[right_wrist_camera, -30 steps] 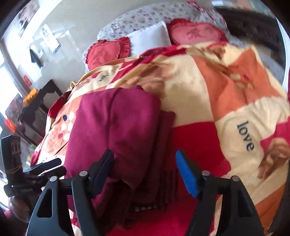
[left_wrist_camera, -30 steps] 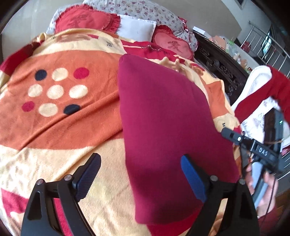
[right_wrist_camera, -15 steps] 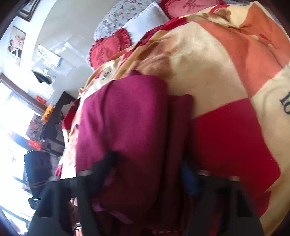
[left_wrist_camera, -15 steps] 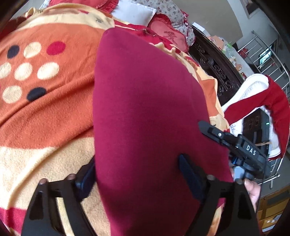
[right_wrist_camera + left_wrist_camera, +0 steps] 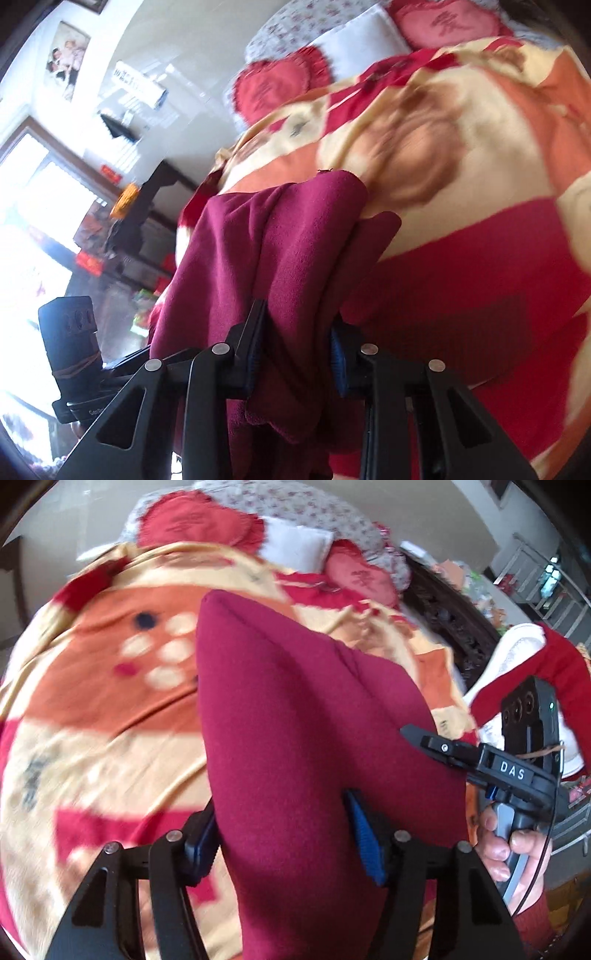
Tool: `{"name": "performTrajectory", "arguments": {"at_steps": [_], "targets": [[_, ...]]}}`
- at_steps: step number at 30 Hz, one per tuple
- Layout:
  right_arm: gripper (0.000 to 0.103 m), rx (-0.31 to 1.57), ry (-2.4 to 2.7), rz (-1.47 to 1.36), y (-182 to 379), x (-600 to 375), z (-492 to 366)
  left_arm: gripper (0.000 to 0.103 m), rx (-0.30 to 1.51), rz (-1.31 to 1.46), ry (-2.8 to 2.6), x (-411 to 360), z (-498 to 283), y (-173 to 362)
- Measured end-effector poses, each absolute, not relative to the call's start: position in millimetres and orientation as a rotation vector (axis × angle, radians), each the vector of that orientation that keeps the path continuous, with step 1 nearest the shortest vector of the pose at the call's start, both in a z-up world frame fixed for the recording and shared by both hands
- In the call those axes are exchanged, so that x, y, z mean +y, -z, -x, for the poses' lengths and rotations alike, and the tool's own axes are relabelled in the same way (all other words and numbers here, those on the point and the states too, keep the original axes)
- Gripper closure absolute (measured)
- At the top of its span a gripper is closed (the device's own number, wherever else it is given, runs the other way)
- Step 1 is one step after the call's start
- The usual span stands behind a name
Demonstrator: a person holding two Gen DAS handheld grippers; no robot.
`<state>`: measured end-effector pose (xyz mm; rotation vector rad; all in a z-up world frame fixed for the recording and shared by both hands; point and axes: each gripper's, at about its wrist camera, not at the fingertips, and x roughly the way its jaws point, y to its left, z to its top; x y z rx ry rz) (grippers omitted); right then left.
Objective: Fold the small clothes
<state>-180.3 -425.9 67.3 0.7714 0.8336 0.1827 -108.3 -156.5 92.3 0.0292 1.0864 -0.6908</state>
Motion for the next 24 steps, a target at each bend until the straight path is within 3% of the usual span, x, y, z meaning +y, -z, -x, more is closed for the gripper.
{"name": "performTrajectory", "arguments": {"at_steps": [3,5,8,16,24], "targets": [[0.085,0.921,-0.213,-0.721,-50.1,-392.3,172.0,0.036,1.146,-0.055,0.616,-133.8,115.0,-64.4],[0.084,1.014,-0.16,-0.613,-38.6,-374.5,166.3,0.026,1.178,-0.031,0.586,-123.5,116.0,-47.3],[0.081,1.0,-0.077,-0.533,-52.9,-372.1,177.2,0.018,1.085,-0.047,0.543,-115.7,125.2,-54.5],[0.082,0.902,-0.157,-0.256,-113.8,-320.5,200.2,0.018,1.011,-0.102,0.518,-122.0,131.7,-65.2],[0.084,1.064,-0.062,-0.164,-54.9,-297.3,187.3,0.018,0.947,-0.127,0.478,-122.3,137.9,-78.5]]}}
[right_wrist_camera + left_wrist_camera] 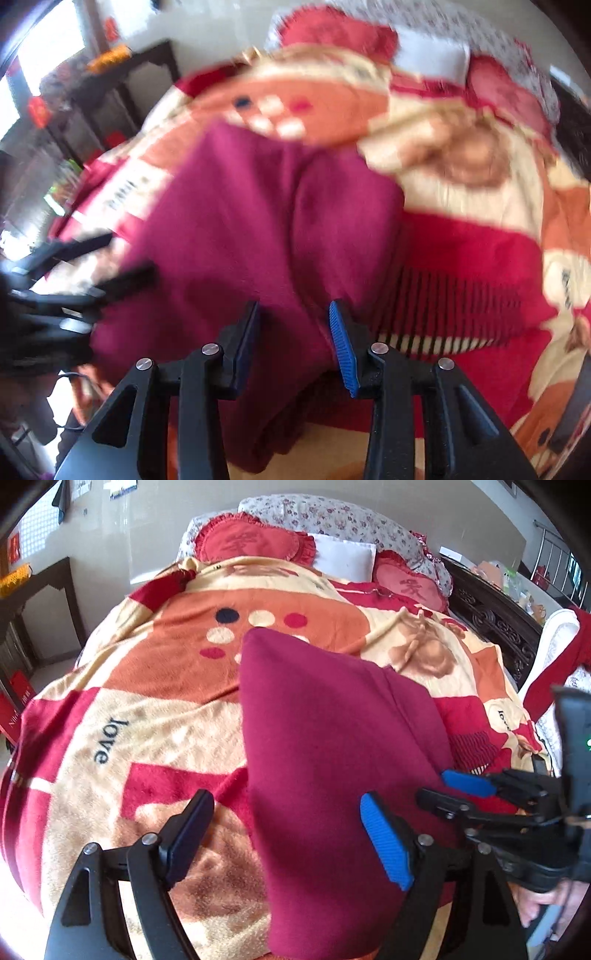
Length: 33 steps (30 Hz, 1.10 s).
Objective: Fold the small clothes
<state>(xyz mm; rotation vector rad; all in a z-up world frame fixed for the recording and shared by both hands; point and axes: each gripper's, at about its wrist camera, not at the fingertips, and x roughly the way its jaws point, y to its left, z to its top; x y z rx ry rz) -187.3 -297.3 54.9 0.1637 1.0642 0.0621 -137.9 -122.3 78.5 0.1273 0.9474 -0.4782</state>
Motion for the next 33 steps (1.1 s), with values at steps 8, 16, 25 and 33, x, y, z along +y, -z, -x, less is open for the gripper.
{"name": "performTrajectory", "arguments": {"at_steps": [8,16,25,33], "targets": [[0.084,0.994,-0.03,-0.243,-72.1,-306.7,206.8,0.018,0.893,-0.119,0.454,-114.5,151.5,-95.0],[0.075,0.912,0.036,-0.295,-106.0,-305.5,237.8,0.018,0.839,-0.131,0.452,-113.0,168.7,-114.3],[0.063,0.874,0.078,-0.303,-119.8,-301.4,253.5,0.018,0.798,-0.137,0.443,-107.4,188.0,-131.3],[0.059,0.845,0.093,-0.274,-129.8,-293.1,256.6,0.005,0.769,-0.121,0.428,-96.0,194.3,-143.0]]}}
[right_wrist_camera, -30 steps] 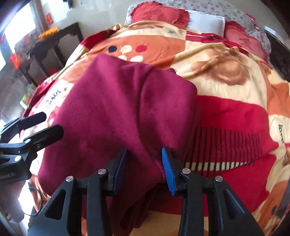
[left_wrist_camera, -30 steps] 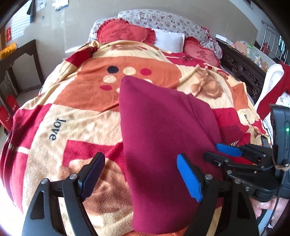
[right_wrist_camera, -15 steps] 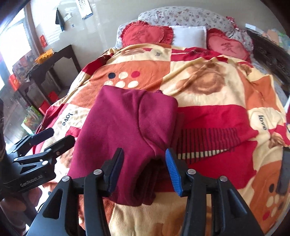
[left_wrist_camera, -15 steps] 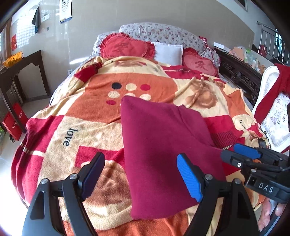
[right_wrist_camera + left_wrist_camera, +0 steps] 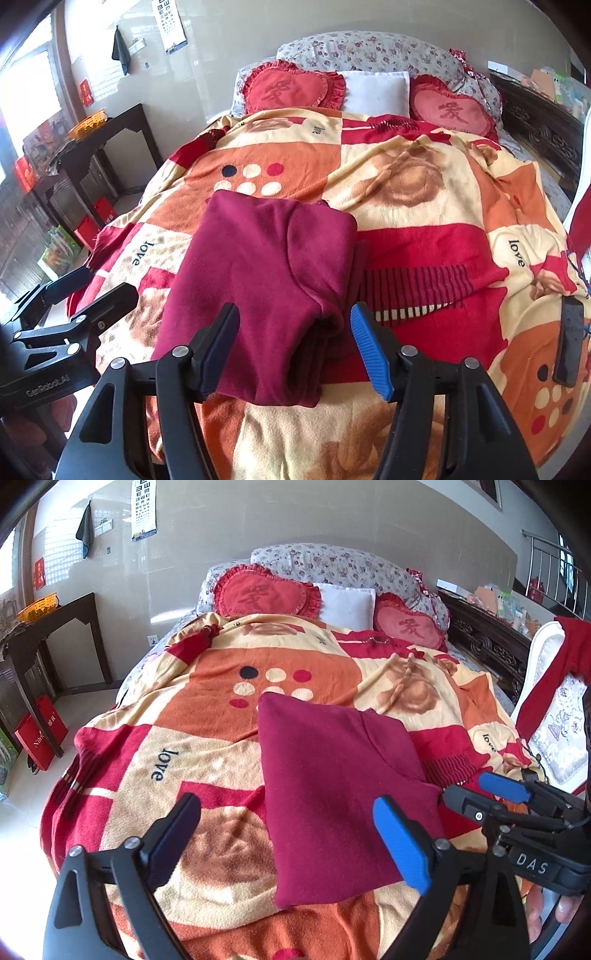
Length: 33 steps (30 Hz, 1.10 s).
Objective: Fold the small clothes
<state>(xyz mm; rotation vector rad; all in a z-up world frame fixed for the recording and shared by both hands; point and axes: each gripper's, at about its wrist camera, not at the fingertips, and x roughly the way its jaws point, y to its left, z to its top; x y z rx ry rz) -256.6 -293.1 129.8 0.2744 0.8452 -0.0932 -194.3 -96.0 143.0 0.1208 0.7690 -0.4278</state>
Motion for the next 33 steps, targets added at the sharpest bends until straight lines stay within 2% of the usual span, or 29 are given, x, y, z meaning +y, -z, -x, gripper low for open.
{"name": "performTrajectory", "arguments": {"at_steps": [33], "targets": [[0.059,0.834,0.076,-0.279,-132.4,-290.3,248.9,0.005,0.771,-0.117,0.4,-89.2,193.4,-145.1]]}}
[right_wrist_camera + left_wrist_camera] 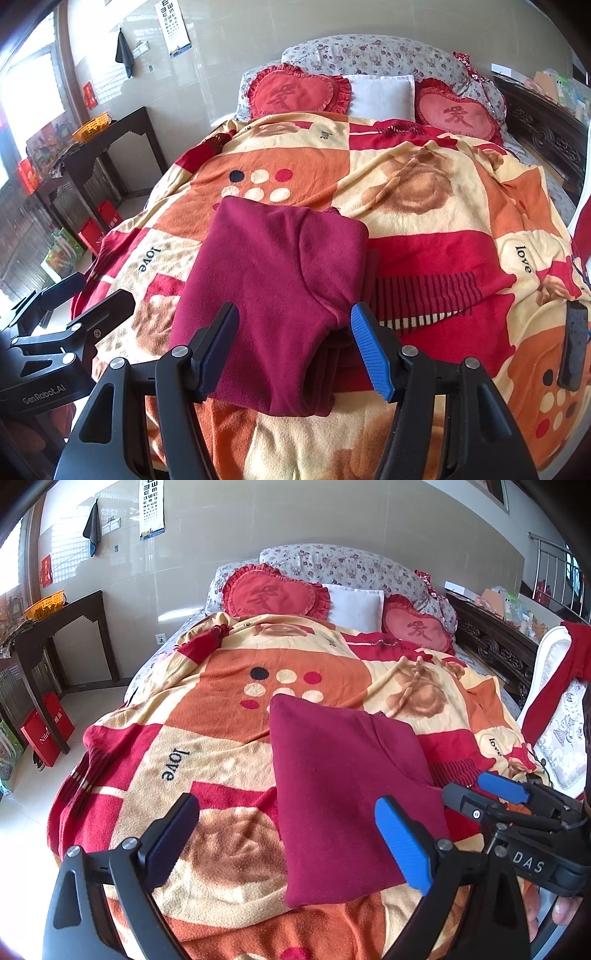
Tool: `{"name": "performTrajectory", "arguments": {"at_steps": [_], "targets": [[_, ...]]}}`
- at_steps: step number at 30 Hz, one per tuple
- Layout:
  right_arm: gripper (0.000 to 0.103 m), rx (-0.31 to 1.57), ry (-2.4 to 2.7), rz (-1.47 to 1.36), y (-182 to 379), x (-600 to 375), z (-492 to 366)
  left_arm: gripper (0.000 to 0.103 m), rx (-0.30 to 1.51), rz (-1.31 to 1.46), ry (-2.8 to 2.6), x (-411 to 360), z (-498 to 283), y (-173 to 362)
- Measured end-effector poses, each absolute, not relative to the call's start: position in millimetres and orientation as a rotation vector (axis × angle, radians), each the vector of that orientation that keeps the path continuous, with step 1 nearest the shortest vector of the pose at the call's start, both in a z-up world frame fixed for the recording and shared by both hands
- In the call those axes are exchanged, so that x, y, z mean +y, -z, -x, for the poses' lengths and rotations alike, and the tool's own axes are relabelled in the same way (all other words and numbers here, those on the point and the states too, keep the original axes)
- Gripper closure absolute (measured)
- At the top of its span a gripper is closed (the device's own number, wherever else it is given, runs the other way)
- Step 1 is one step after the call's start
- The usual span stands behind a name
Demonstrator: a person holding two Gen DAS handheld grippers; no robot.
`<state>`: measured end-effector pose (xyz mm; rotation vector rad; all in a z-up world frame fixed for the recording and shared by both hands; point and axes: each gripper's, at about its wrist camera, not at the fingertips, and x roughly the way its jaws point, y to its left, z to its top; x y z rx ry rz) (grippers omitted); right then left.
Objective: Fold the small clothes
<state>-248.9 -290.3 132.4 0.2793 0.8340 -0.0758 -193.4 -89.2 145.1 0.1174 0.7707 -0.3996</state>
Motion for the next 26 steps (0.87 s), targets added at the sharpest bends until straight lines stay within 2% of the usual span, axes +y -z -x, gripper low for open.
{"name": "performTrajectory", "arguments": {"at_steps": [26], "targets": [[0.059,0.858,0.064,-0.289,-120.1,-287.8,243.4,0.005,0.763,-0.114,0.407,-86.4,185.8,-138.0]]}}
